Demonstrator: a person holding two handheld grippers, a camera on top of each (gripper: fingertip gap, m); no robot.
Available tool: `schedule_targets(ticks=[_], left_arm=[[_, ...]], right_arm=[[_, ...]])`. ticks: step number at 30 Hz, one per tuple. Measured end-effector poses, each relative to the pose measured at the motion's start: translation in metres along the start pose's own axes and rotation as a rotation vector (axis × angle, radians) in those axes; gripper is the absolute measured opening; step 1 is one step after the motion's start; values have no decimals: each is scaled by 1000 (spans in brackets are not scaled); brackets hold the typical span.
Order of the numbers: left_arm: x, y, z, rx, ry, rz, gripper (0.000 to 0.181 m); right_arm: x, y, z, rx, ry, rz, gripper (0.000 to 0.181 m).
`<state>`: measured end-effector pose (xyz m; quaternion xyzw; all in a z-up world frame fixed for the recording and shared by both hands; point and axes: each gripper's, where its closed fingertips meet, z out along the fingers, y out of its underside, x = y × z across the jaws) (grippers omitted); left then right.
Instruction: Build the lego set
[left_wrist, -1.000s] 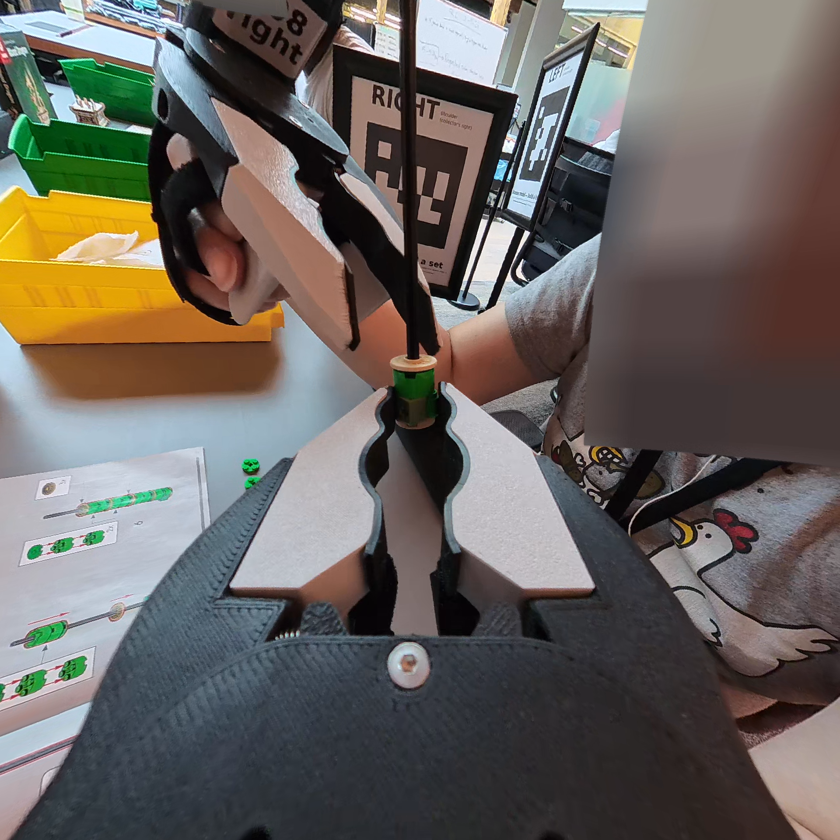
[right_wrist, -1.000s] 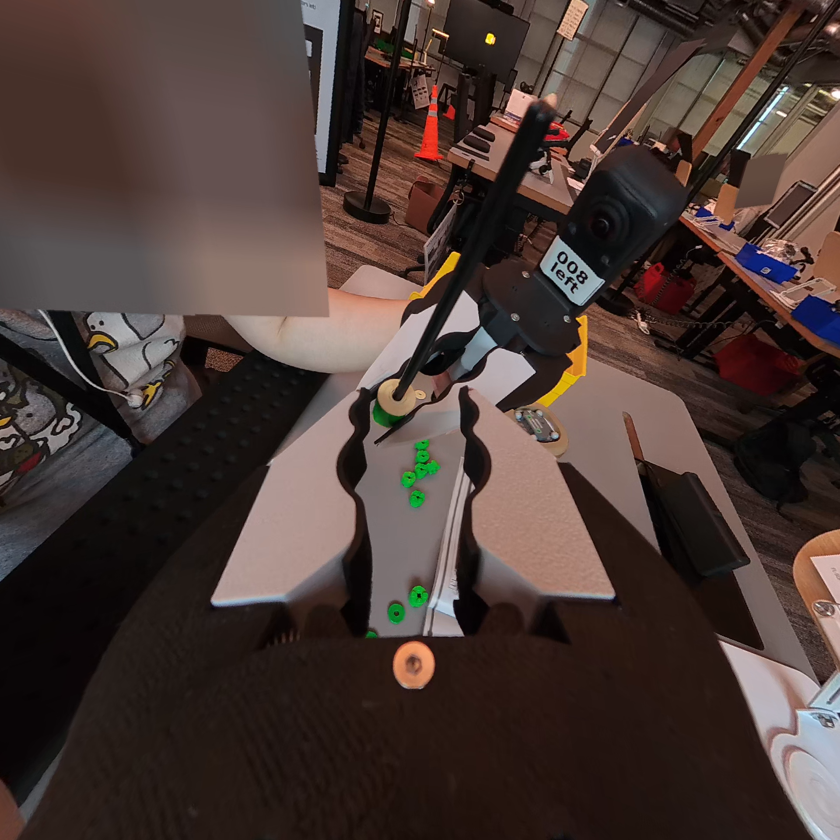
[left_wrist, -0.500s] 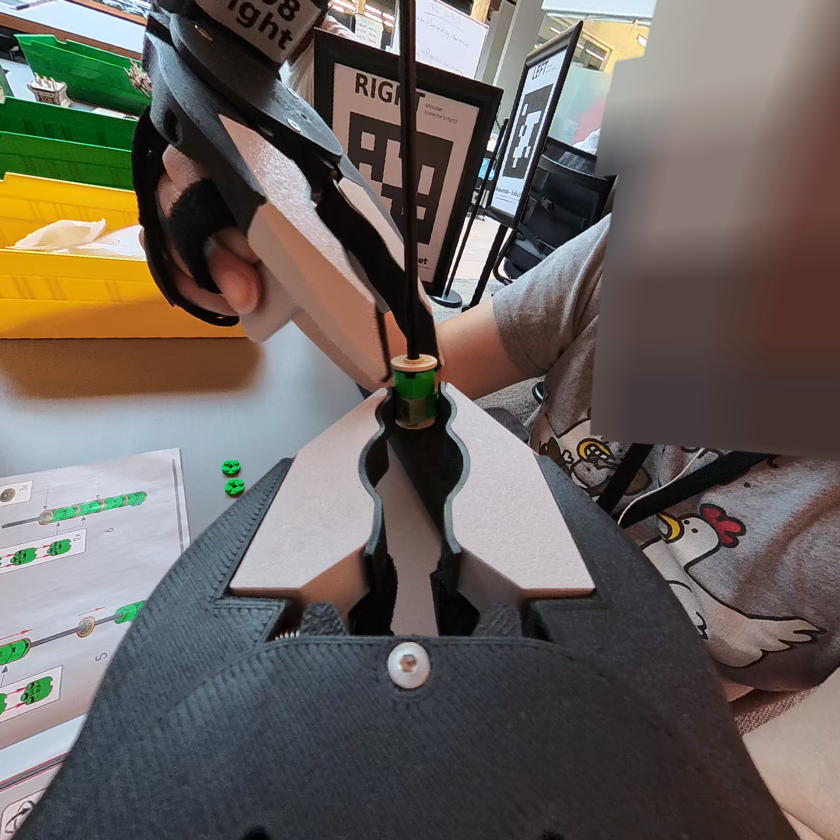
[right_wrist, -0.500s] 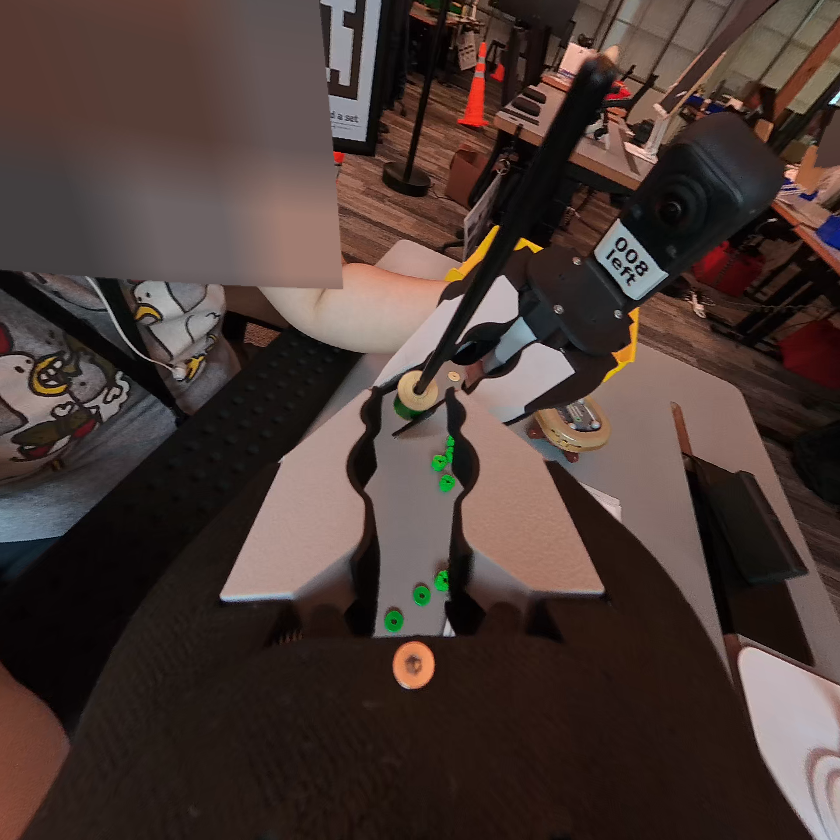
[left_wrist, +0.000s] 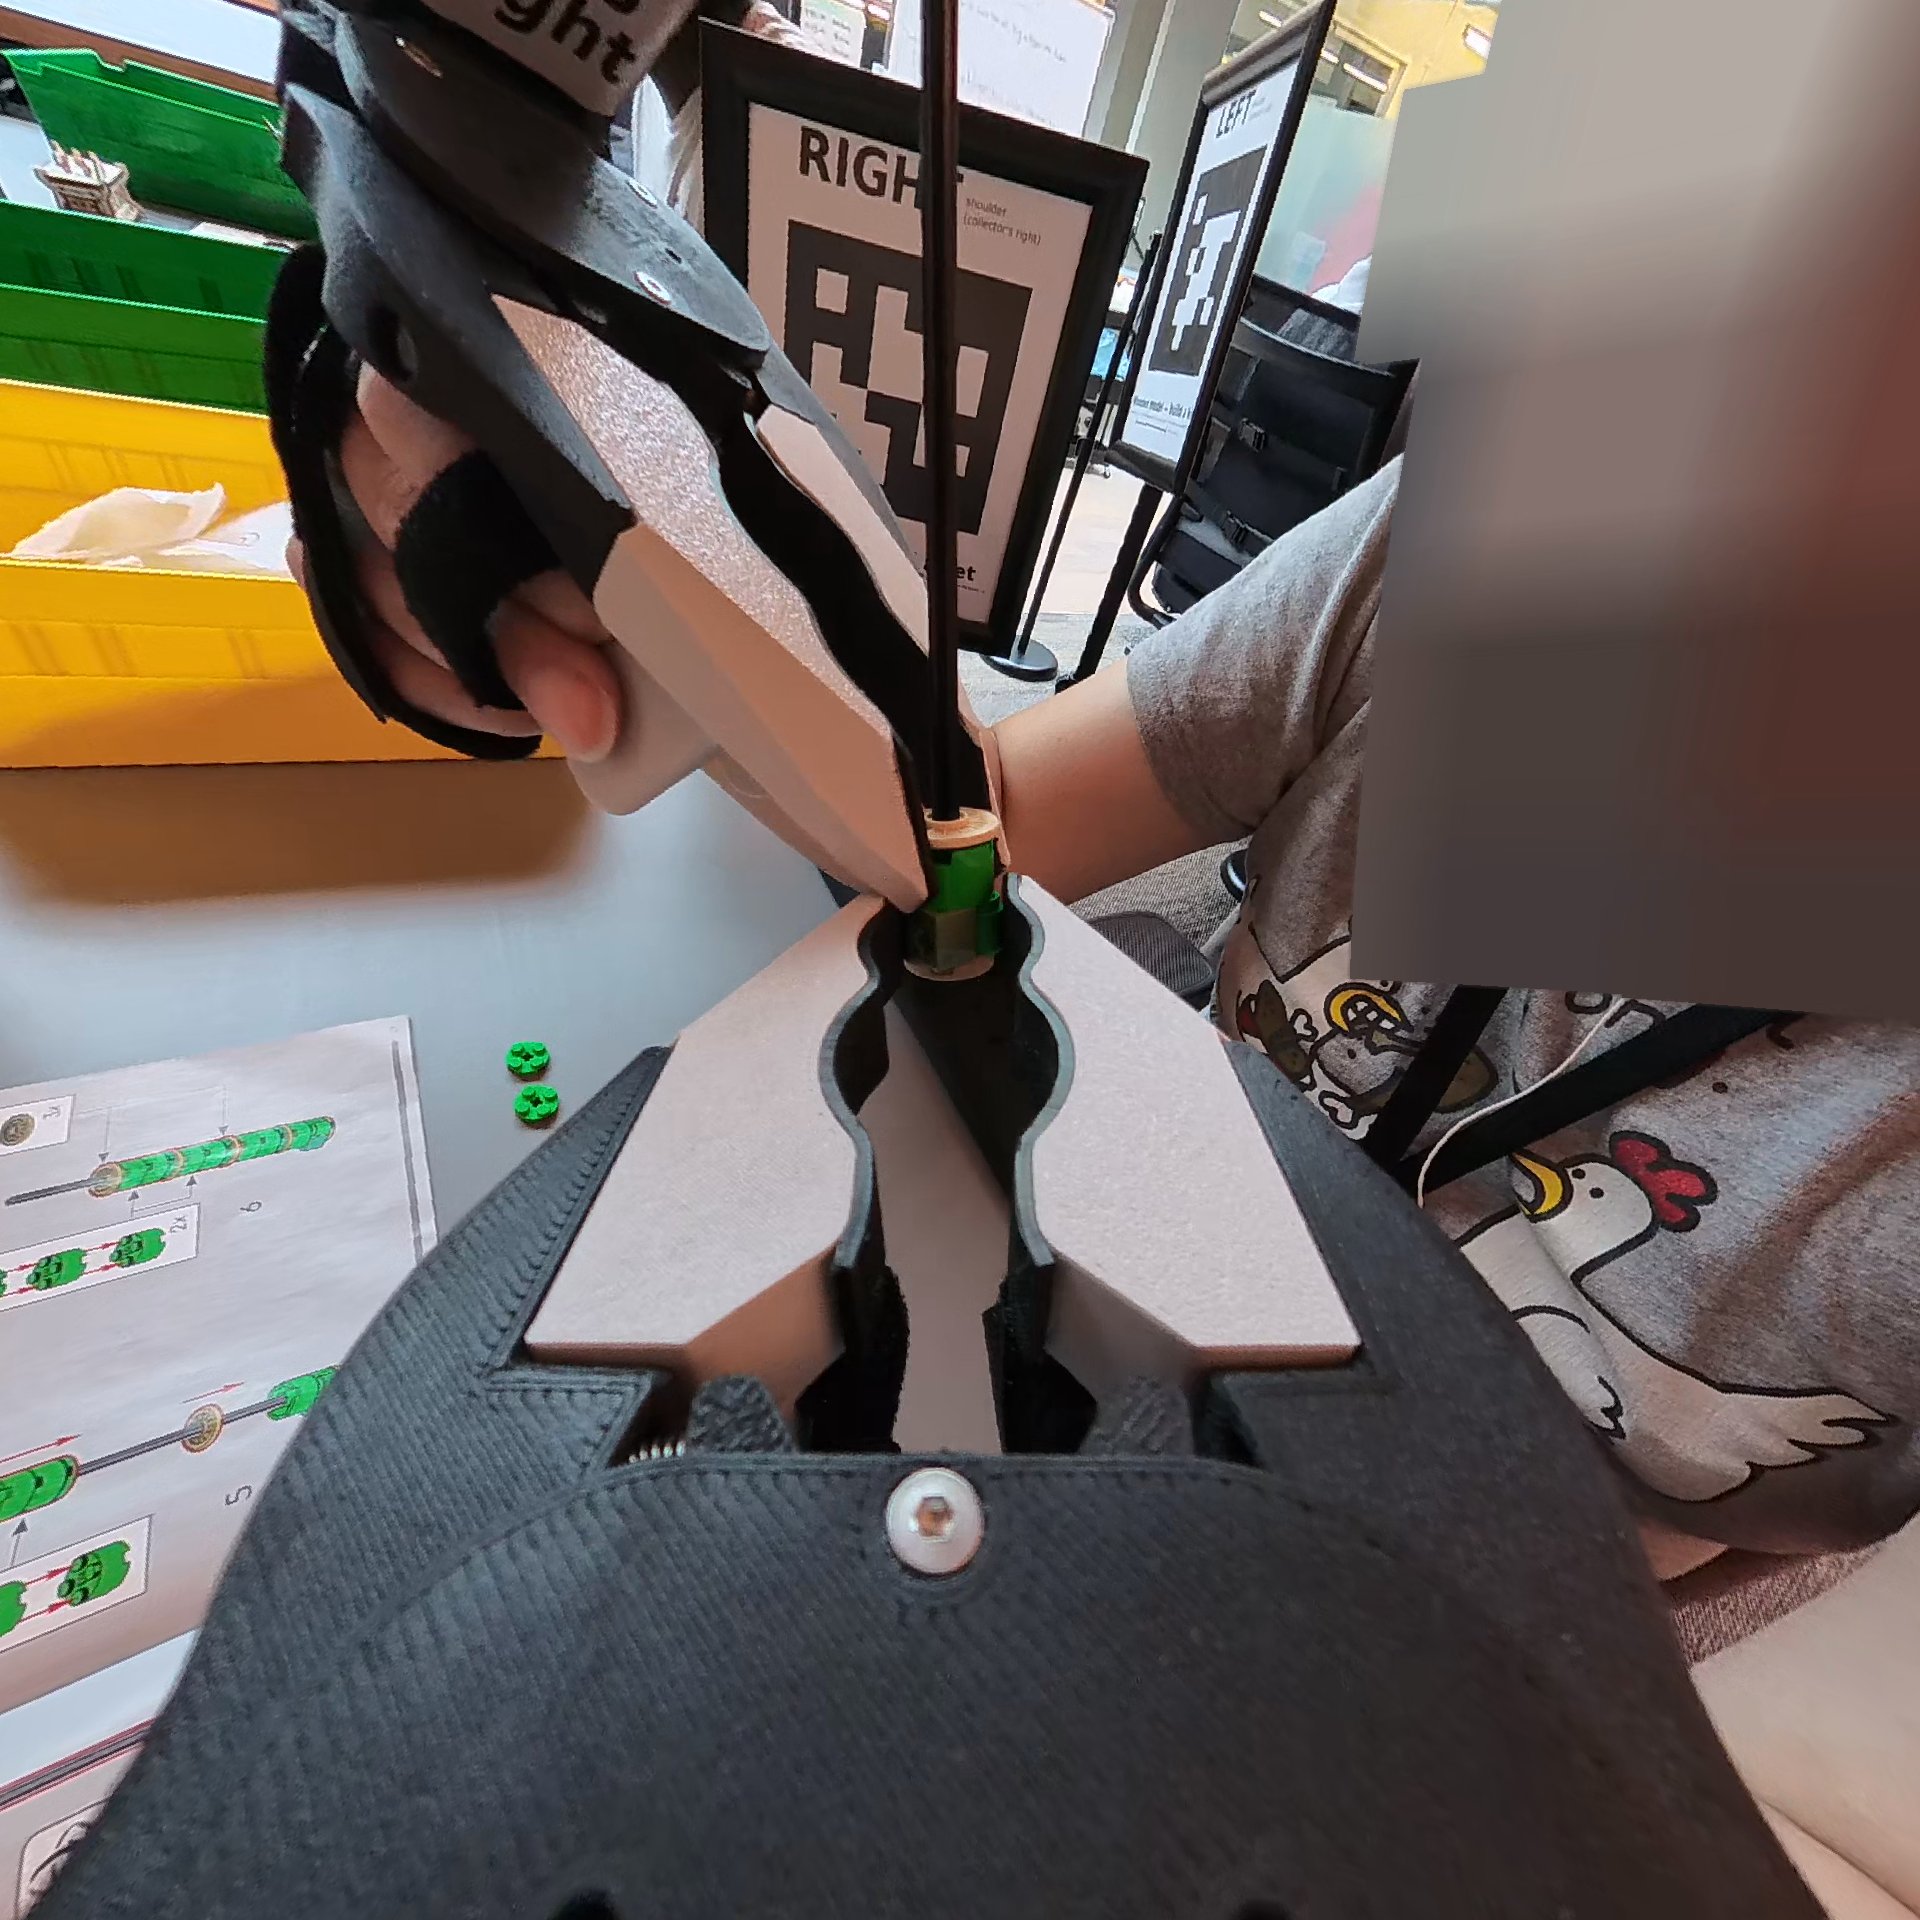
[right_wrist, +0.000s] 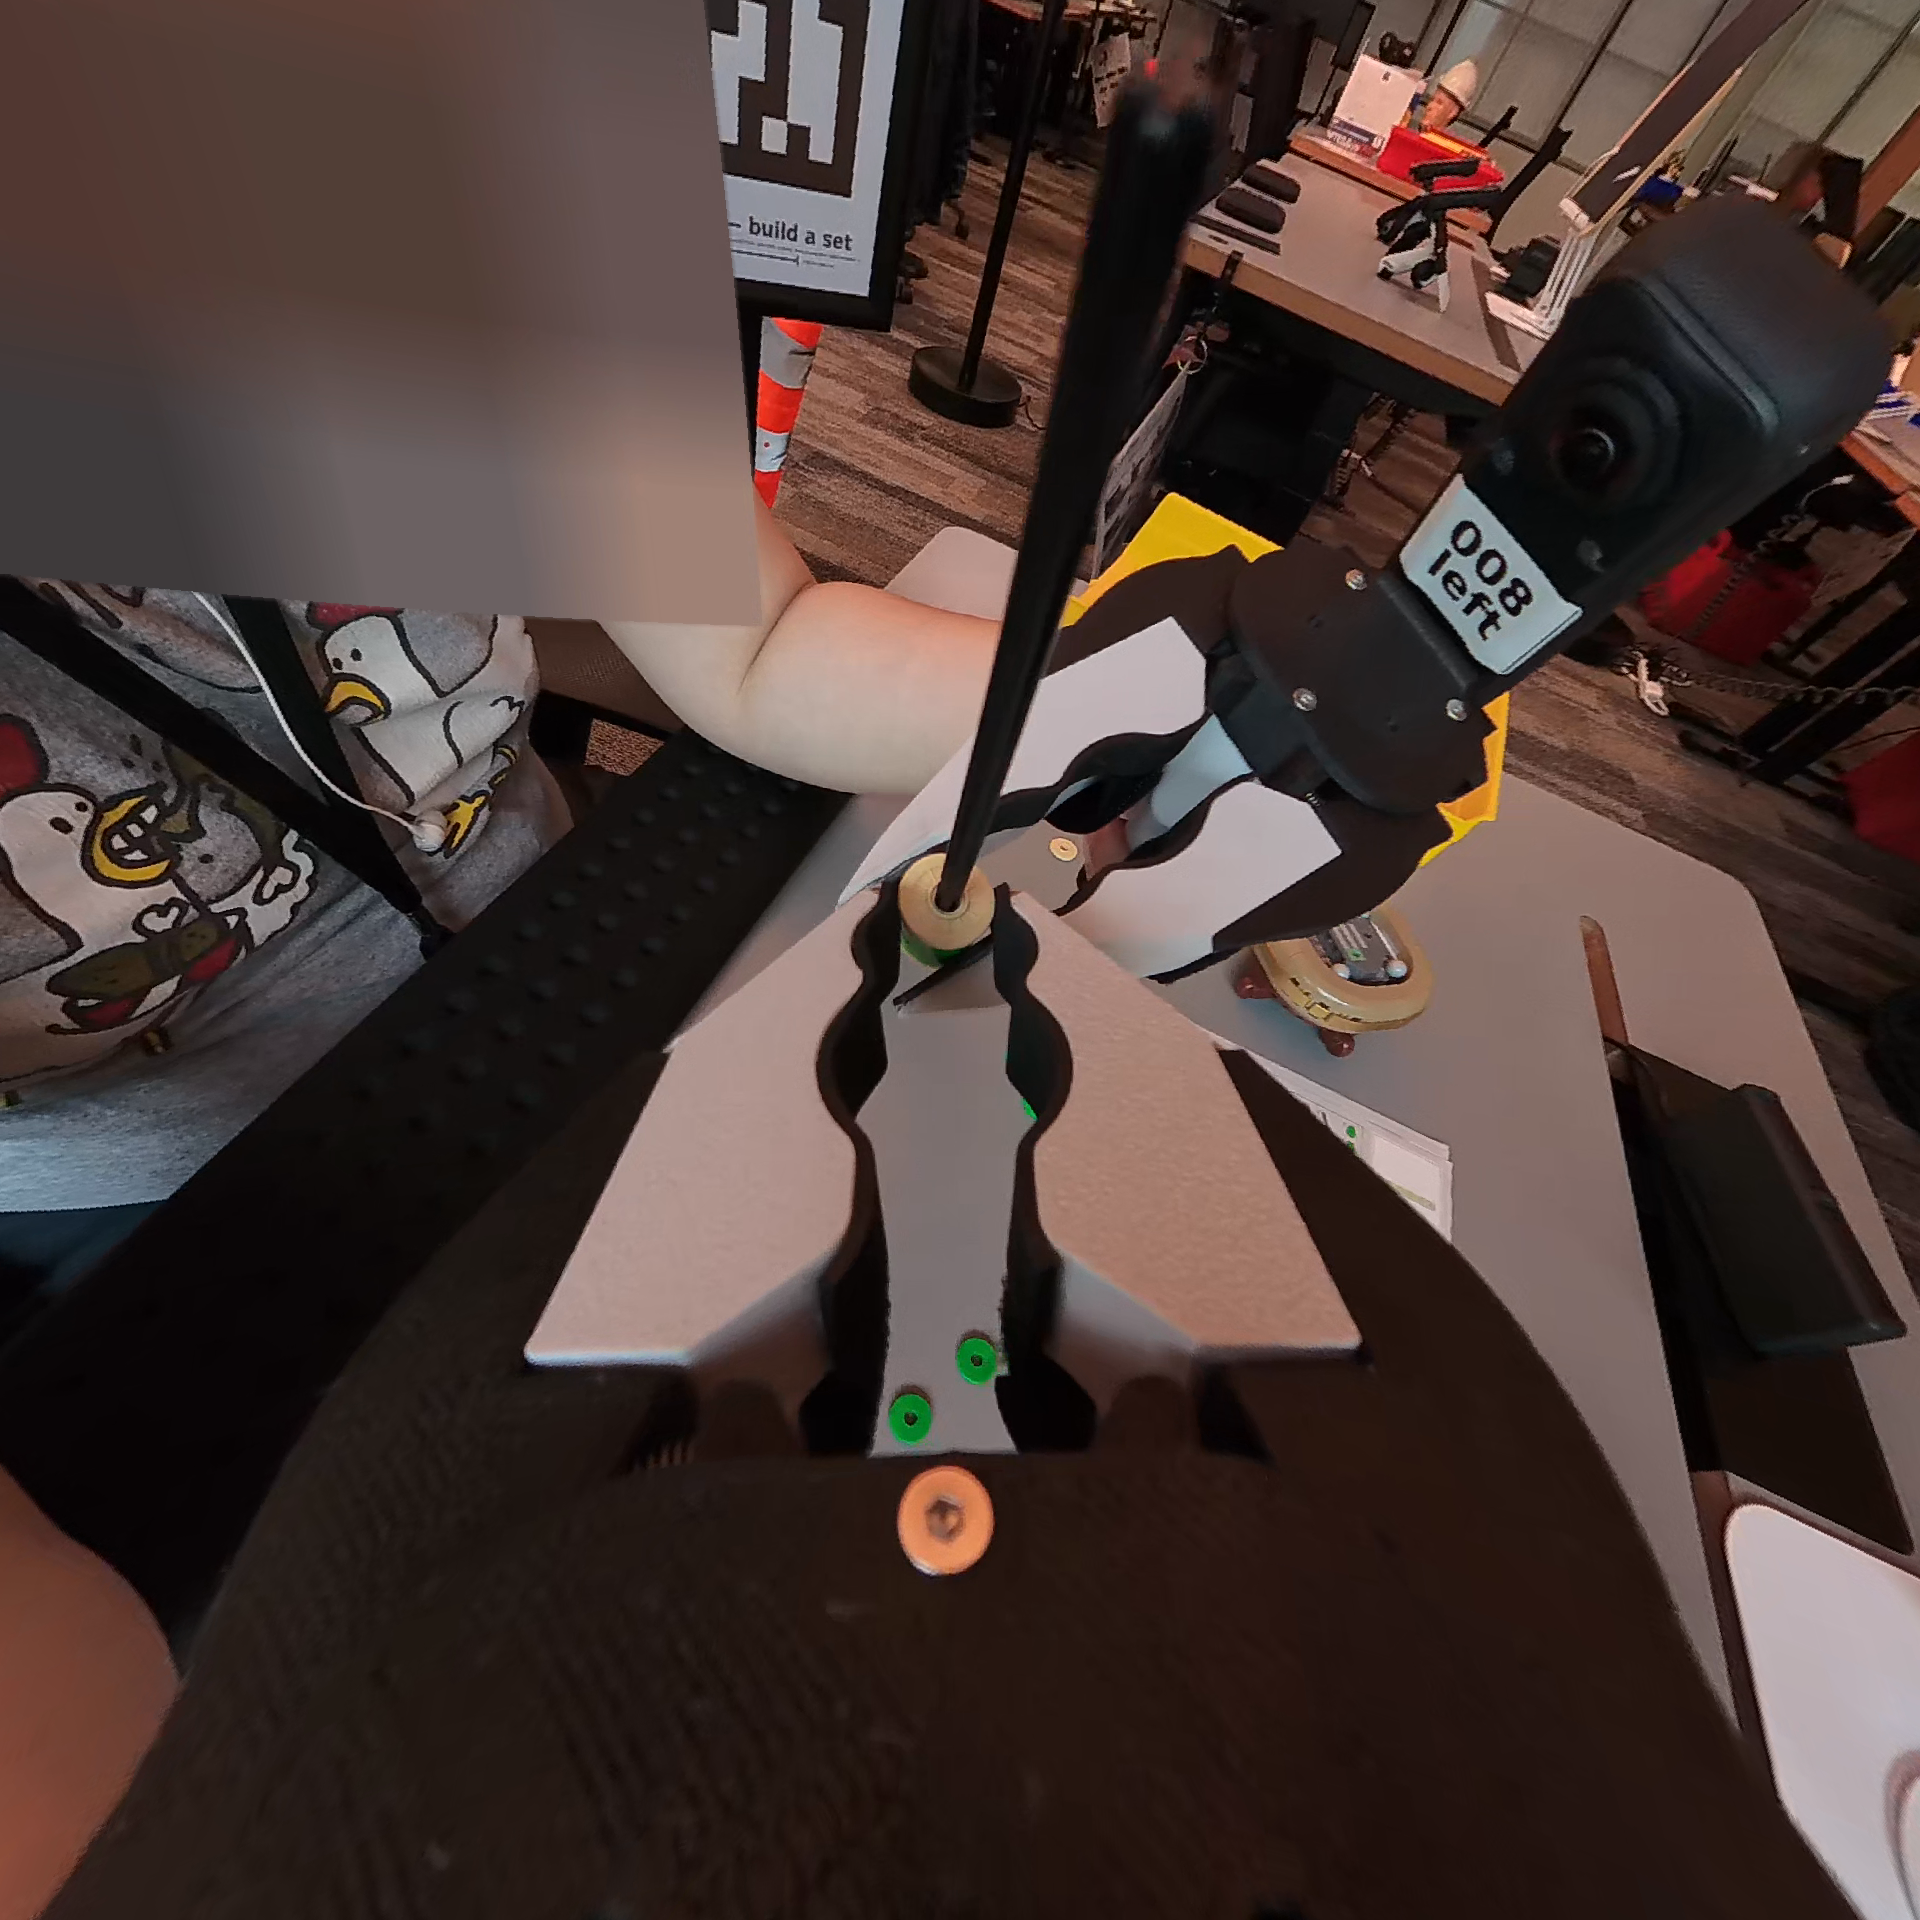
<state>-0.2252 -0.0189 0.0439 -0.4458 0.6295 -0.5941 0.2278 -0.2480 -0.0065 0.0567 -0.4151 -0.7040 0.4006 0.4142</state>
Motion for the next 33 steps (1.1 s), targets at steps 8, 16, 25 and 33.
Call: schedule_targets(ticks=[8,16,25,33], left_arm=[[-2,-7,-5,36,-25,6,15],[-3,-13,-12,55,-55,30,15],[-2,-14,-14,56,-62,32,15],[-4,-10,-15,56,-41,-27,17]], right_arm=[[9,-6,-3,29,57,-8,20],[14,-12,-2,45,88,-17,17],[15,-12,-1,51,84,-7,16],[17,-9,1,51,74,10,16]])
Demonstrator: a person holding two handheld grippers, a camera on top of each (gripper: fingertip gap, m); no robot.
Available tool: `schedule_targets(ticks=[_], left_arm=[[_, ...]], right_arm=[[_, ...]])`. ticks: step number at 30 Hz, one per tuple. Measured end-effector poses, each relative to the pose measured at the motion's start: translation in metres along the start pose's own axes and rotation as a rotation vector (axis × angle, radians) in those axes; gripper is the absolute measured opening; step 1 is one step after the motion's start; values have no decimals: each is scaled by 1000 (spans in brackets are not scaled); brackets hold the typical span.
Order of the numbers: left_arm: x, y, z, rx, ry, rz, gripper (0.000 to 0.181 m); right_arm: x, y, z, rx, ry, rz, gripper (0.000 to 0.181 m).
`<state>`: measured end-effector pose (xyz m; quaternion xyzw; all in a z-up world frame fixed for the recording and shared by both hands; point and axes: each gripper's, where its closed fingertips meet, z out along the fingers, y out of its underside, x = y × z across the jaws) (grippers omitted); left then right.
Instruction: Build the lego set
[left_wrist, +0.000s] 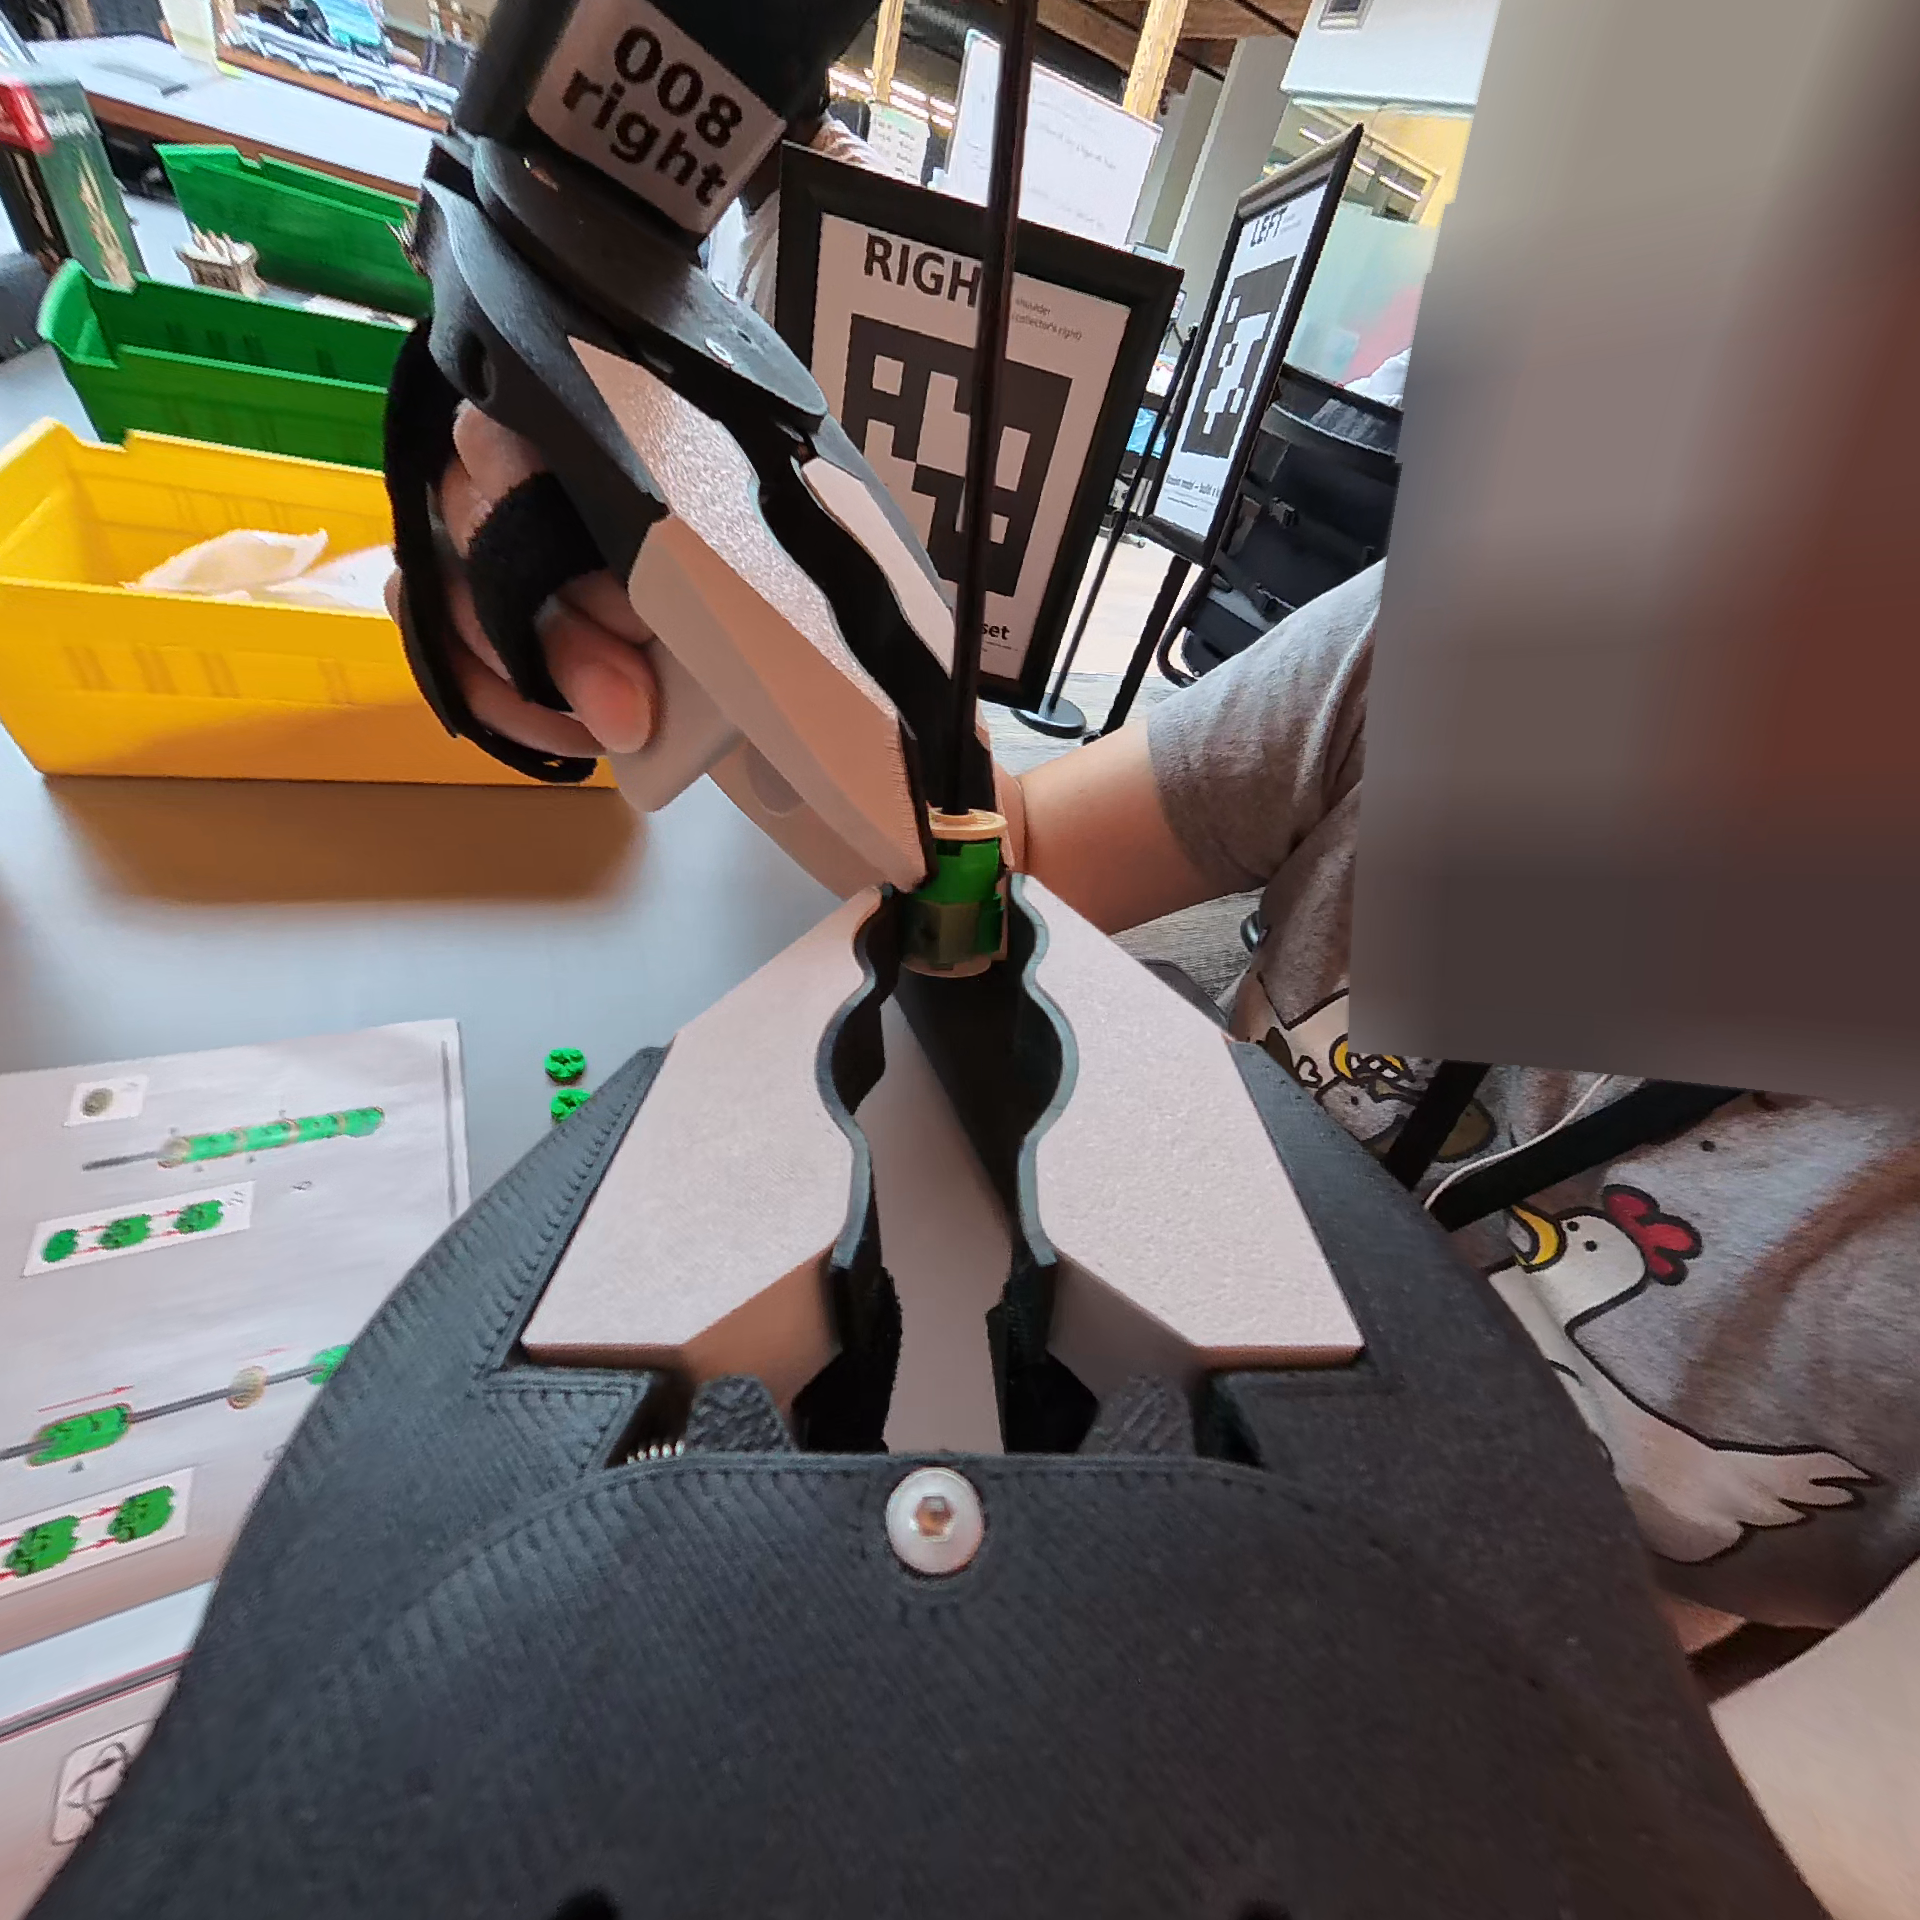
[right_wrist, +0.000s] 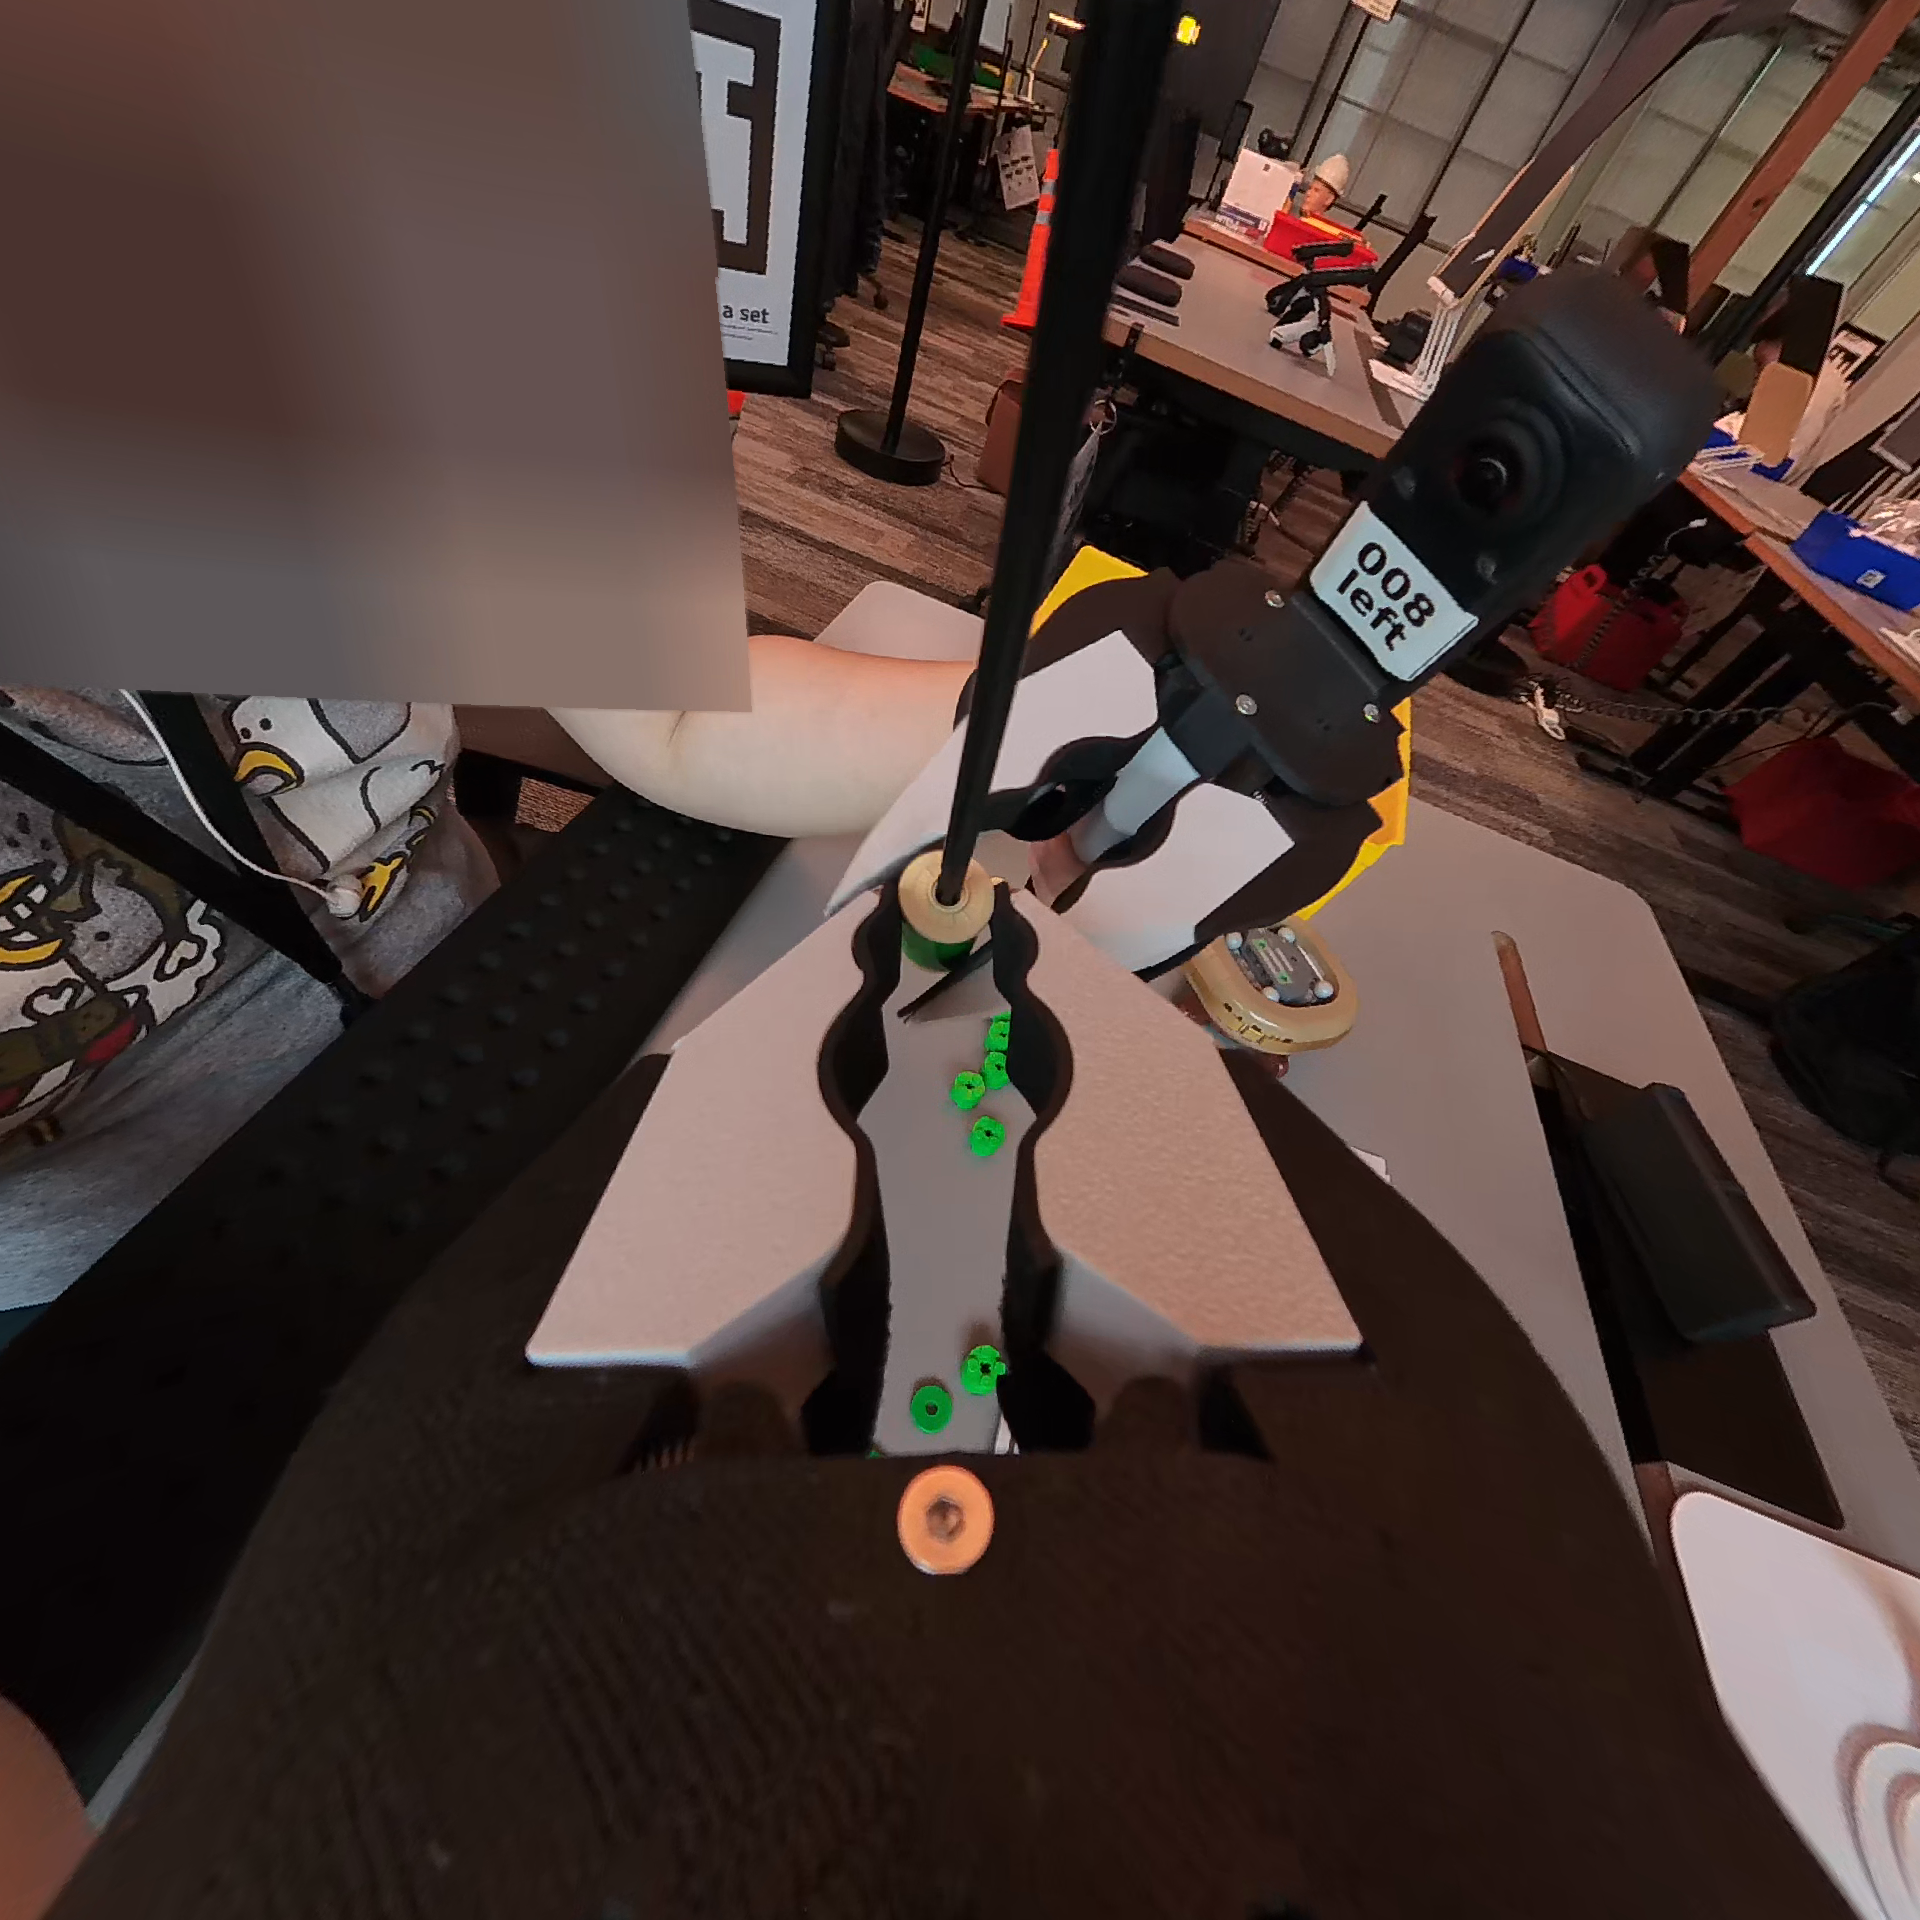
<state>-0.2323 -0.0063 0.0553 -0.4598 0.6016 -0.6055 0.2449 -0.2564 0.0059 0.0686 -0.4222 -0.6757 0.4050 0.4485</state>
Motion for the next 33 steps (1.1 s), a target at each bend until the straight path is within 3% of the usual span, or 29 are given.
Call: schedule_targets(ticks=[10,16,24,33], left_arm=[[-6,3,-4,-2,-35,7,34],[-12,3,-33,-1,-137,16,46],[-5,-18,-81,108,-264,61,45],[11,-28,-97,122,-323,140,43]], right_arm=[[2,2,-1,-3,4,9,16],[4,3,-5,-3,19,15,16],[7,9,-12,-25,41,33,16],[13,27,-46,-82,119,97,16]])
